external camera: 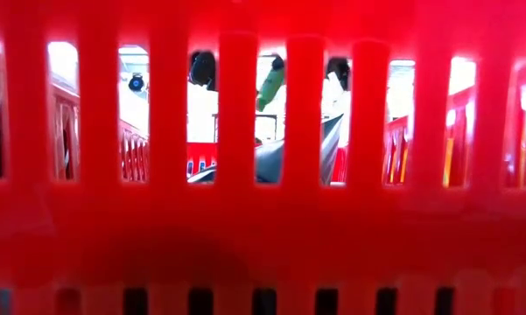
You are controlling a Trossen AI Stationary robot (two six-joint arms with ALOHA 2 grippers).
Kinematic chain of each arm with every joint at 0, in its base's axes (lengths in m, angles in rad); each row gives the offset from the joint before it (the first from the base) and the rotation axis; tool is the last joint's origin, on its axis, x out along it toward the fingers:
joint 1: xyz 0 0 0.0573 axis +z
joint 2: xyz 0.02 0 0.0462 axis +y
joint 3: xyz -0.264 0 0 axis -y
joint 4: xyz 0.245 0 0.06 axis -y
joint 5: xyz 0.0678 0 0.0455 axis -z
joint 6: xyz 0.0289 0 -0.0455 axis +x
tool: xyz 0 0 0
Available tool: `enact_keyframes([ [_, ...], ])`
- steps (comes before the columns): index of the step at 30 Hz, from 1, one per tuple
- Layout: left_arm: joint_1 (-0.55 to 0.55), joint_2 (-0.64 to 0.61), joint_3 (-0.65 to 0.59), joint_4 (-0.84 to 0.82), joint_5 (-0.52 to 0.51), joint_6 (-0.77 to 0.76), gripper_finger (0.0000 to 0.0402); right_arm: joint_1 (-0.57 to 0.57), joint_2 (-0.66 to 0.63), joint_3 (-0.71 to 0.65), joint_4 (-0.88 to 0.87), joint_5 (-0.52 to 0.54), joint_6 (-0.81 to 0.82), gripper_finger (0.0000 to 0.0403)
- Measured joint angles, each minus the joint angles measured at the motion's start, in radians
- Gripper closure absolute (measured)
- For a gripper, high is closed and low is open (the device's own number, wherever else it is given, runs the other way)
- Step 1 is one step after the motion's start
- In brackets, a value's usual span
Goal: Pick & Place Travel size toiletries
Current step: Put the green shampoo into the green bin
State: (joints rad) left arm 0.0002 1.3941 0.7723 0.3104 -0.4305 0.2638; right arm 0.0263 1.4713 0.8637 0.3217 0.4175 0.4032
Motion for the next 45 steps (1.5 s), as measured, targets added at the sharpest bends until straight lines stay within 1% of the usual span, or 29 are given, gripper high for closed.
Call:
enact_keyframes([
  [4,0.0,0.0,0.0,0.0,-0.006,0.0,0.0124,0.012,-0.116,0.0,-0.197,-0.022,0.061,0.0292],
  [8,0.0,0.0,0.0,0.0,-0.007,0.0,0.0124,0.03,-0.212,0.0,-0.362,-0.101,0.159,0.0287],
  [12,0.0,0.0,0.0,0.0,-0.007,0.0,0.0124,0.07,-0.258,0.0,-0.514,-0.142,0.231,0.0285],
  [17,0.0,0.0,0.0,0.0,-0.008,-0.001,0.0124,0.132,-0.26,0.0,-0.665,-0.236,0.322,0.0285],
  [20,0.0,0.0,0.0,0.0,-0.008,-0.006,0.0124,0.175,-0.24,-0.001,-0.692,-0.302,0.386,0.0285],
  [22,0.0,0.0,0.0,0.0,-0.008,-0.007,0.0124,0.207,-0.233,-0.001,-0.721,-0.32,0.424,0.0285],
  [29,0.0,0.0,0.0,-0.008,-0.008,-0.007,0.0124,0.292,-0.185,-0.001,-0.729,-0.312,0.516,0.0284],
  [33,0.0,0.0,0.0,-0.009,-0.008,-0.007,0.0124,0.326,-0.129,0.0,-0.733,-0.289,0.568,0.0284],
  [39,0.0,-0.001,0.0,-0.023,-0.008,-0.007,0.0124,0.348,-0.04,0.0,-0.734,-0.292,0.636,0.0284],
  [45,0.0,-0.001,0.0,-0.023,-0.008,-0.007,0.0124,0.346,0.01,-0.001,-0.736,-0.312,0.674,0.0284],
])
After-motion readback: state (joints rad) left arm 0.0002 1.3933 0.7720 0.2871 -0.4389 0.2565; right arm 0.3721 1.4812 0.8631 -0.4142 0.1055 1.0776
